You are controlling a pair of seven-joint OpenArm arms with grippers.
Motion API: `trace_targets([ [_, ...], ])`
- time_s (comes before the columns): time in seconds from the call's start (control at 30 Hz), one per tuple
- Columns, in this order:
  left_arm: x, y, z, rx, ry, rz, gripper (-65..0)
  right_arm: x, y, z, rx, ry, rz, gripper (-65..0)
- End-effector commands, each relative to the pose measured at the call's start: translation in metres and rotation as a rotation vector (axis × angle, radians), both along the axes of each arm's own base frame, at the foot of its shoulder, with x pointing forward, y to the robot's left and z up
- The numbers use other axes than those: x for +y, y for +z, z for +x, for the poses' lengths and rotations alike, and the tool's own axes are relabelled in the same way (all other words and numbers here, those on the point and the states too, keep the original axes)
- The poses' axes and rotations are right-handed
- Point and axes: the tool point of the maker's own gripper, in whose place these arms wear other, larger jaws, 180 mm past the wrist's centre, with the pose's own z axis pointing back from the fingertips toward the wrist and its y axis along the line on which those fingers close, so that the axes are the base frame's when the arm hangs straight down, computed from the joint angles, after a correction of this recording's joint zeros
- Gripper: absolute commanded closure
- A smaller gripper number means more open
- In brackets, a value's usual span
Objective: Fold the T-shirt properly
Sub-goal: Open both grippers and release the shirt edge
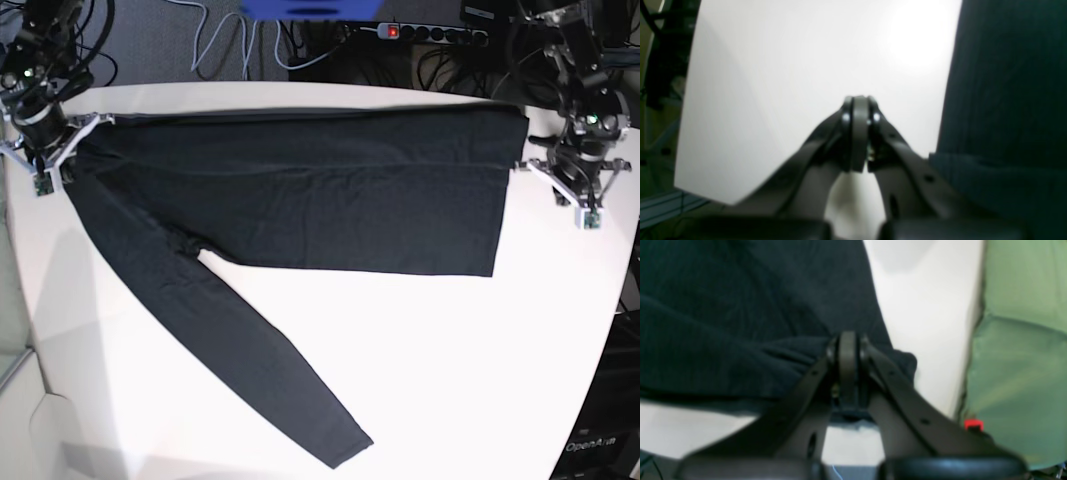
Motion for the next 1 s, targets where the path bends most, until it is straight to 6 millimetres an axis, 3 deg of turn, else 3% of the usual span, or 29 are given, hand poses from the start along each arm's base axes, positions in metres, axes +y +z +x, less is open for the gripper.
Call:
trace_targets([
  [0.0, 0.004, 0.018, 0.014, -0.068, -0.004, 0.017, 0.0, -0.003, 0.018, 0.014, -0.070, 0.005, -0.015, -2.4],
  [0.2, 0.003, 0.038, 0.040, -0.141, 0.007, 0.013, 0.0, -0.027, 0.029, 0.039, 0.005, -0.075, -0.137, -18.5],
  [0.33, 0.004, 0.043, 0.063, -0.174, 0.022, -0.017, 0.0, -0.024, 0.038, 0.060, 0.033, -0.091, -0.148, -28.0],
  [0.6, 0.018, 0.009, 0.102, -0.108, 0.073, -0.130, 0.0, -0.006, 0.040, 0.076, 0.045, -0.046, -0.146, -29.9],
  [0.7, 0.018, 0.006, 0.113, -0.105, 0.069, -0.154, -0.9, 0.002, 0.037, 0.076, 0.042, -0.047, -0.122, -29.9],
  [0.77, 0.018, 0.013, 0.119, -0.146, 0.066, -0.155, -9.2, 0.002, 0.037, 0.077, 0.039, -0.049, -0.119, -29.9],
  [0.9, 0.014, 0.019, 0.124, -0.187, 0.058, -0.155, -32.4, 0.004, 0.037, 0.077, 0.037, -0.047, -0.114, -29.9],
  [0.97, 0.012, 0.025, 0.124, -0.191, 0.050, -0.146, -36.8, 0.004, 0.037, 0.077, 0.035, -0.046, -0.114, -29.9],
])
